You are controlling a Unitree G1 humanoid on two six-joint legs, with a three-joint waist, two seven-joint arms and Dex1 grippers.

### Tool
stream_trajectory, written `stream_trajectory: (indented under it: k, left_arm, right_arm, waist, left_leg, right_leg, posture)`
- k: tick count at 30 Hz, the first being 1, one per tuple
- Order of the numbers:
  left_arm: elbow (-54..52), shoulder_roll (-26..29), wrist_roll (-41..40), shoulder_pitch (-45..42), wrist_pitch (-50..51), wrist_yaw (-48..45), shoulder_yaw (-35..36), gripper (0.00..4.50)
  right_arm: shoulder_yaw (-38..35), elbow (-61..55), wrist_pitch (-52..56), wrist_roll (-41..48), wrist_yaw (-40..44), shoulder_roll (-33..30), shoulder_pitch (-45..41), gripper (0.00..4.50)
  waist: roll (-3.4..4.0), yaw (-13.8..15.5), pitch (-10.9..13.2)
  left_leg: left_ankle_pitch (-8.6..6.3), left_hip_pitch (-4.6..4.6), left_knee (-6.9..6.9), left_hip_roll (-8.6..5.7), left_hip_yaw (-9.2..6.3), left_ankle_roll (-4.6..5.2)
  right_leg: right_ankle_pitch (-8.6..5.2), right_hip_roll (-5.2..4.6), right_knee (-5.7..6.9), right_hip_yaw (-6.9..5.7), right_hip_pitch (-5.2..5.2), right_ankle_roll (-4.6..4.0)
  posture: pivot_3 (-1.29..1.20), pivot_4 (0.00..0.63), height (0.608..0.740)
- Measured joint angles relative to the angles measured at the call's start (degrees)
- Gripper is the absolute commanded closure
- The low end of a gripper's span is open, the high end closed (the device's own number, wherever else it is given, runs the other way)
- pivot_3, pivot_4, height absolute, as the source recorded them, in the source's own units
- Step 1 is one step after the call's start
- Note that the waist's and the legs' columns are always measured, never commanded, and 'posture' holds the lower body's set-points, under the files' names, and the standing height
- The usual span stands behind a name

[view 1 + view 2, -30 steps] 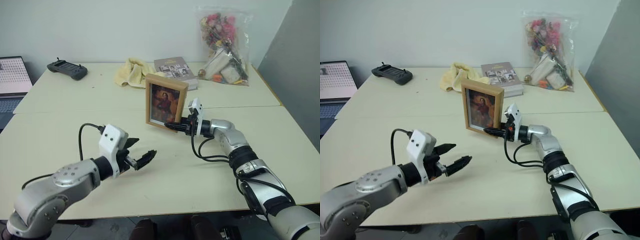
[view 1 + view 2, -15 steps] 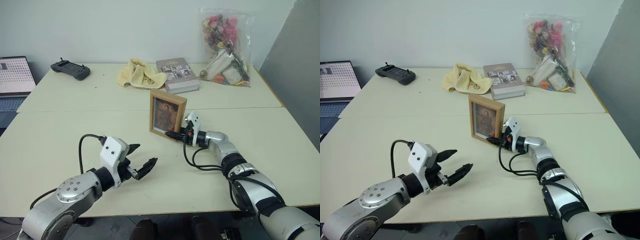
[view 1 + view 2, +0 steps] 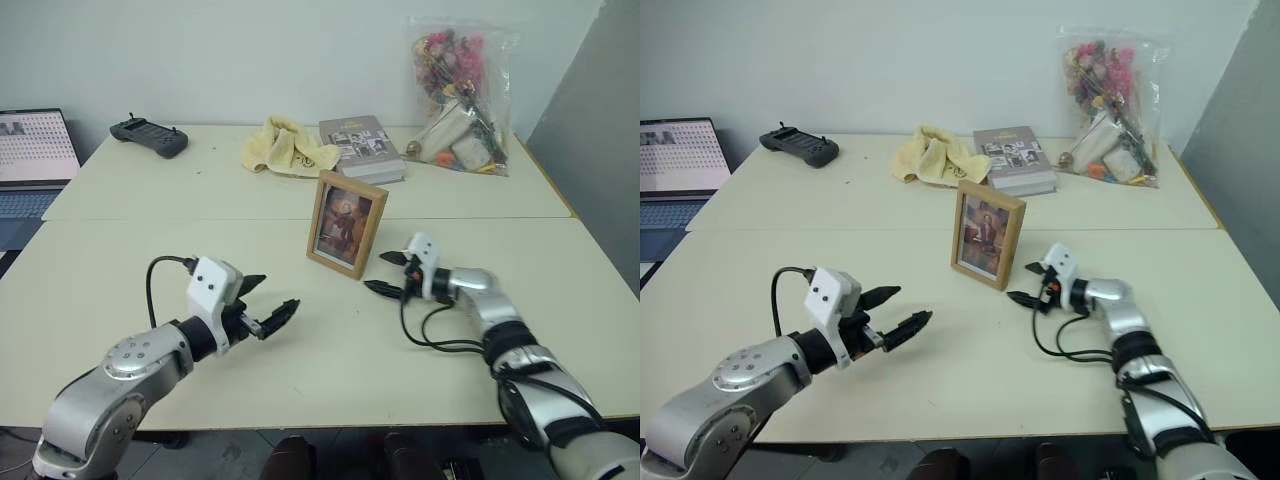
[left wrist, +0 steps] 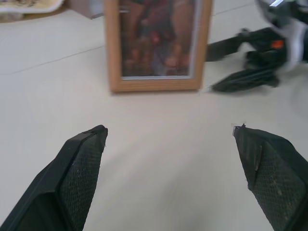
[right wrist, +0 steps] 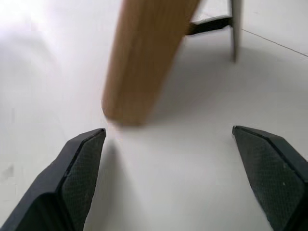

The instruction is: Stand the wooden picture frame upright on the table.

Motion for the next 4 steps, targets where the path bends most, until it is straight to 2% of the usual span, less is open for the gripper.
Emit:
stream_trajectory:
  k: [4]
  left_arm:
    - [8.8,5.0,0.6,-5.9,0.8,-3.7,4.3,0.0]
  right_arm:
    - [-2.6,-18.5,12.9,4.9,2.5,-7.8,4.8,0.03]
  waist:
    - [0.09,-0.6,0.1]
  left_leg:
    - [-0.01,0.02,-0.05,0.05,-0.04,0.02]
  right_leg:
    - [0.0,0.08,0.02,-0.01,-0.08,0.0]
  posture:
    - [0.0,0.15,0.74]
